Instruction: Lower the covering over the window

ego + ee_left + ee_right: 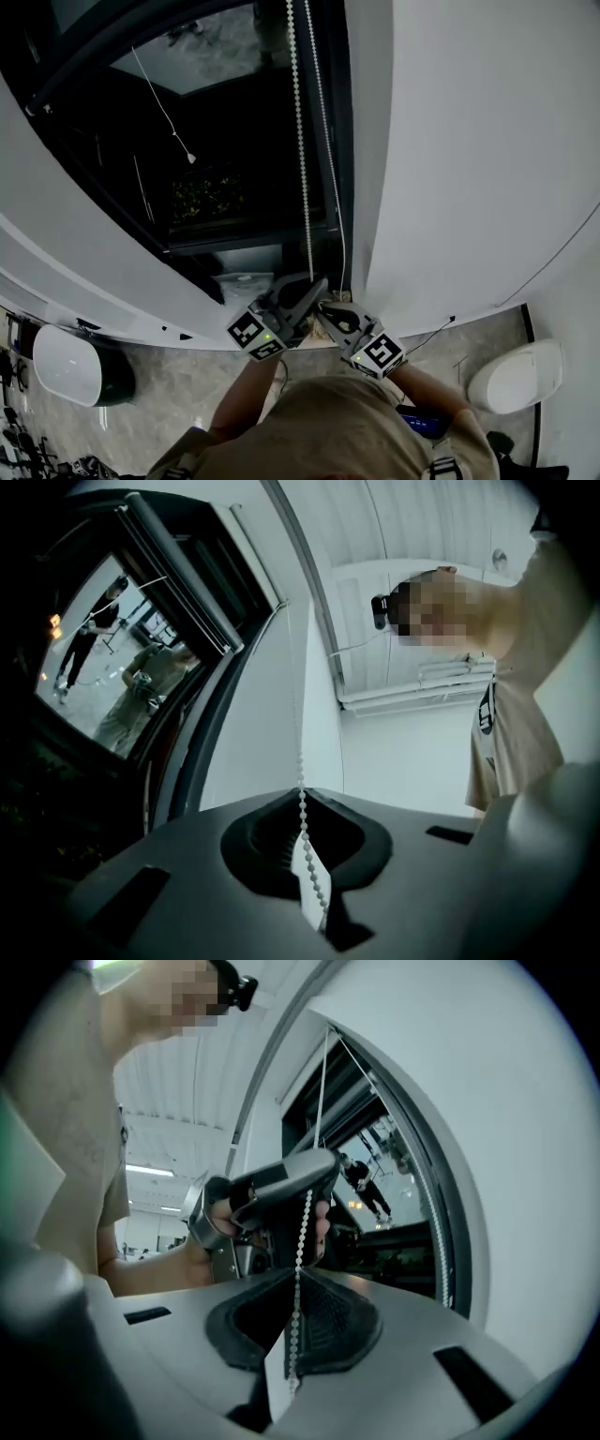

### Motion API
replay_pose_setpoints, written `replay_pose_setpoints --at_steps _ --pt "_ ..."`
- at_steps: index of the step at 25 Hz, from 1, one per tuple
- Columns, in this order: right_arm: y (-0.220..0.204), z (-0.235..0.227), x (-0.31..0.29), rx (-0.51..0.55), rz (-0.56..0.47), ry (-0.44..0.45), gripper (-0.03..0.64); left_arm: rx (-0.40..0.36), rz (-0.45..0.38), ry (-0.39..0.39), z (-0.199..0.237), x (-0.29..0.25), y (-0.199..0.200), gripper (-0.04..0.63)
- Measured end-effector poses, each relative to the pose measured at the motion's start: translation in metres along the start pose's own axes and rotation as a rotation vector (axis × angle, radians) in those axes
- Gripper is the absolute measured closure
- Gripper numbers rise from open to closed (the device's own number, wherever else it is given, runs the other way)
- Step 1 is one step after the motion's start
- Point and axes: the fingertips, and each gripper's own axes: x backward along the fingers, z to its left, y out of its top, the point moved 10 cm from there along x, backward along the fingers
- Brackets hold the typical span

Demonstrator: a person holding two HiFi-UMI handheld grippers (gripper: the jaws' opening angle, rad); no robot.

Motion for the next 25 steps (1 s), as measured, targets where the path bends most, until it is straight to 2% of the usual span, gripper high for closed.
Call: replay_pose_setpoints --at_steps 1,2,4,5,8,10,12,13,15,16,17,18,20,22,25 --pt "0.003 -0.002 0.006 0.024 -0.043 -0.019 0.601 -0.028 0.014 0.018 0.000 0.003 -0.002 0.581" --pt "0.007 -0.006 0.011 0.029 -0.083 -0.039 0.597 -0.075 0.069 0.036 0.000 0.006 -0.009 0.581" --pt "0.018 -0.015 0.021 -0.002 -0.138 -0.065 0.577 -0.145 0.242 0.047 0.000 0.014 -0.045 0.583" --pt "0.024 -0.020 0.024 -0.011 -0.154 -0.069 0.535 -0.118 0.300 0.038 0.000 0.020 -0.070 0.583" --pt "0.038 -0.033 0.025 0.012 -0.175 -0.060 0.532 0.066 0.339 0.039 -0.005 0.042 -0.128 0.584" --pt "0.045 -0.039 0.011 -0.001 -0.185 -0.042 0.471 0.103 0.350 0.041 -0.009 0.048 -0.140 0.584" --pt "0.043 -0.039 -0.008 -0.025 -0.166 -0.034 0.454 0.099 0.366 0.026 -0.012 0.051 -0.145 0.584" --pt "0.041 -0.038 -0.014 -0.035 -0.153 -0.037 0.457 0.099 0.379 0.019 -0.014 0.052 -0.148 0.584" --pt "0.037 -0.033 -0.019 -0.054 -0.141 -0.034 0.603 0.105 0.410 0.012 -0.019 0.056 -0.155 0.584" --pt "0.036 -0.032 -0.018 -0.063 -0.140 -0.027 0.604 0.109 0.420 0.010 -0.020 0.059 -0.159 0.584" --pt "0.035 -0.030 -0.017 -0.070 -0.136 -0.020 0.606 0.111 0.411 0.007 -0.021 0.063 -0.162 0.584" --pt "0.033 -0.030 -0.017 -0.071 -0.129 -0.017 0.606 0.116 0.367 0.002 -0.020 0.070 -0.160 0.583" --pt "0.022 -0.030 -0.018 -0.067 -0.101 -0.017 0.607 0.157 0.185 -0.009 -0.014 0.086 -0.142 0.577" --pt "0.000 -0.031 -0.020 -0.083 -0.026 -0.013 0.607 0.175 0.034 0.008 -0.003 0.093 -0.114 0.475" --pt "-0.035 -0.026 -0.019 -0.139 0.105 0.009 0.608 0.071 -0.017 0.031 0.010 0.072 -0.068 0.423"
